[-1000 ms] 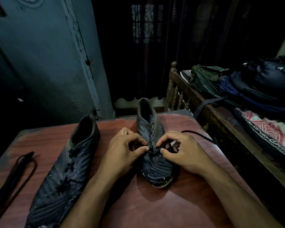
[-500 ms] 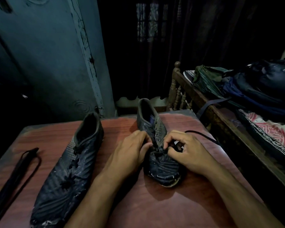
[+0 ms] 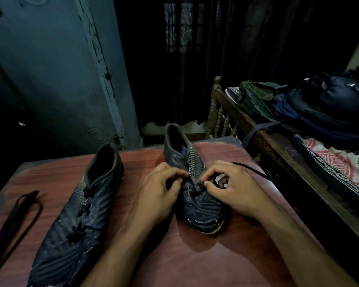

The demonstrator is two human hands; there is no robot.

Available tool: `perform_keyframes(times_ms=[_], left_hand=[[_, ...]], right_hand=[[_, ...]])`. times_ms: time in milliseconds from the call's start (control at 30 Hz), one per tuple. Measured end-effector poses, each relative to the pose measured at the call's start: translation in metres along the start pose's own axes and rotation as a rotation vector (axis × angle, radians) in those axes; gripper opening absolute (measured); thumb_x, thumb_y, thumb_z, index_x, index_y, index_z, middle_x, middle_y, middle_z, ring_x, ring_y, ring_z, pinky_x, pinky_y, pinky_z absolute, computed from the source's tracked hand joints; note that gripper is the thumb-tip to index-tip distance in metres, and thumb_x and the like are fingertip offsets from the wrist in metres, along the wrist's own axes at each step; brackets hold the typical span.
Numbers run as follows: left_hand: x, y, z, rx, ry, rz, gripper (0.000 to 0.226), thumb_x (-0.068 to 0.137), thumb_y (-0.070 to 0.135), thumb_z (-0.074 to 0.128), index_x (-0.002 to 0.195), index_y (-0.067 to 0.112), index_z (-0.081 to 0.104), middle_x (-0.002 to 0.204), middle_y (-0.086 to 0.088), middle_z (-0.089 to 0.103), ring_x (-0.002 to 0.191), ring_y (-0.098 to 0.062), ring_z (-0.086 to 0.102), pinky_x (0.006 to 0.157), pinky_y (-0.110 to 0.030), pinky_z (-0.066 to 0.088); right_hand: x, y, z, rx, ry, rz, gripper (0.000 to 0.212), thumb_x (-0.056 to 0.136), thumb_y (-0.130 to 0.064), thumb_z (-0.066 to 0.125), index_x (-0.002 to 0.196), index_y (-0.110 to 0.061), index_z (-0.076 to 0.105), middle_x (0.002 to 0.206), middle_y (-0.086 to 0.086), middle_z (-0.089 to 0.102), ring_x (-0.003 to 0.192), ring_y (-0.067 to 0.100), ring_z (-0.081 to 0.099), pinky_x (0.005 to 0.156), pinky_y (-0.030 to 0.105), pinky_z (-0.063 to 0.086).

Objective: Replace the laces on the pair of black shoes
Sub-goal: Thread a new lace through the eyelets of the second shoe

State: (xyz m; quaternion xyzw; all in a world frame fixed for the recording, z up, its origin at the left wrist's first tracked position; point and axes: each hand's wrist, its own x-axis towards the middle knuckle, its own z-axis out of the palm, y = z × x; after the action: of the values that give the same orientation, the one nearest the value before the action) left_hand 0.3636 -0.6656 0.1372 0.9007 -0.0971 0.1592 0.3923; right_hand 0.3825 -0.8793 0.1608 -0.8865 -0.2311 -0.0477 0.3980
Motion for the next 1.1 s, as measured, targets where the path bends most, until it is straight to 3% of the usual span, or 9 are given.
perform_keyframes(times_ms=[133,233,333,433,533,700,867,1100], left_hand=[[-0.001,0.004,0.005,-0.054,-0.021,-0.047,0.028,0.089,0.011,0.070,0.103,0.034,0.079,0.090,0.012,0.060,0.089,0.002,0.060,0.075,-0.007,0.039],[-0.001,0.007,0.006,-0.115,-0.029,-0.068,0.030,0.088,0.009,0.070,0.097,0.035,0.080,0.089,0.009,0.060,0.087,-0.002,0.061,0.076,-0.015,0.046],[-0.003,0.012,0.006,-0.187,-0.037,-0.104,0.029,0.089,0.008,0.071,0.094,0.035,0.080,0.087,0.005,0.060,0.084,-0.005,0.062,0.078,-0.023,0.049],[-0.004,0.015,0.008,-0.226,-0.039,-0.124,0.025,0.087,0.010,0.072,0.091,0.033,0.081,0.087,0.003,0.062,0.084,-0.008,0.065,0.082,-0.032,0.053],[-0.006,0.018,0.010,-0.188,-0.034,-0.125,0.021,0.086,0.014,0.073,0.089,0.033,0.080,0.086,0.006,0.063,0.083,-0.004,0.064,0.078,-0.023,0.050],[-0.009,0.023,0.012,-0.134,0.013,-0.077,0.008,0.086,0.030,0.079,0.091,0.035,0.079,0.082,0.013,0.060,0.082,0.005,0.060,0.068,-0.006,0.038],[-0.008,0.021,0.016,-0.113,0.002,-0.025,0.020,0.090,0.020,0.075,0.106,0.032,0.080,0.083,0.011,0.055,0.086,0.004,0.057,0.070,-0.003,0.036],[-0.007,0.019,0.020,-0.077,-0.028,0.008,0.017,0.089,0.026,0.076,0.103,0.033,0.079,0.086,0.012,0.055,0.085,0.002,0.056,0.071,-0.006,0.036]], right_hand=[[-0.004,-0.006,0.002,-0.212,-0.014,0.045,0.015,0.083,-0.042,0.078,0.086,-0.032,0.068,0.095,-0.018,0.060,0.094,-0.001,0.057,0.080,0.016,0.046],[-0.008,-0.012,0.006,-0.292,0.054,0.056,0.013,0.086,-0.039,0.076,0.086,-0.030,0.066,0.096,-0.016,0.055,0.096,0.004,0.053,0.089,0.030,0.046],[-0.011,-0.019,0.005,-0.434,0.100,0.041,0.008,0.090,-0.039,0.072,0.090,-0.033,0.067,0.096,-0.018,0.048,0.097,0.008,0.044,0.089,0.030,0.036],[-0.013,-0.026,0.005,-0.441,0.130,0.062,0.008,0.091,-0.037,0.070,0.089,-0.031,0.065,0.093,-0.016,0.050,0.096,0.010,0.049,0.084,0.030,0.044],[-0.014,-0.030,0.005,-0.404,0.141,0.139,0.016,0.089,-0.040,0.070,0.082,-0.030,0.060,0.089,-0.014,0.056,0.092,0.007,0.055,0.081,0.032,0.049],[-0.017,-0.035,0.003,-0.430,0.116,0.180,0.024,0.088,-0.049,0.071,0.079,-0.030,0.060,0.088,-0.014,0.049,0.087,0.005,0.052,0.077,0.031,0.047],[-0.015,-0.036,0.004,-0.365,0.126,0.223,0.020,0.088,-0.041,0.071,0.076,-0.029,0.061,0.079,-0.014,0.058,0.079,0.004,0.056,0.072,0.030,0.049],[-0.015,-0.034,0.002,-0.314,0.177,0.300,0.023,0.085,-0.038,0.074,0.069,-0.026,0.062,0.066,-0.010,0.062,0.072,0.009,0.062,0.067,0.035,0.052]])
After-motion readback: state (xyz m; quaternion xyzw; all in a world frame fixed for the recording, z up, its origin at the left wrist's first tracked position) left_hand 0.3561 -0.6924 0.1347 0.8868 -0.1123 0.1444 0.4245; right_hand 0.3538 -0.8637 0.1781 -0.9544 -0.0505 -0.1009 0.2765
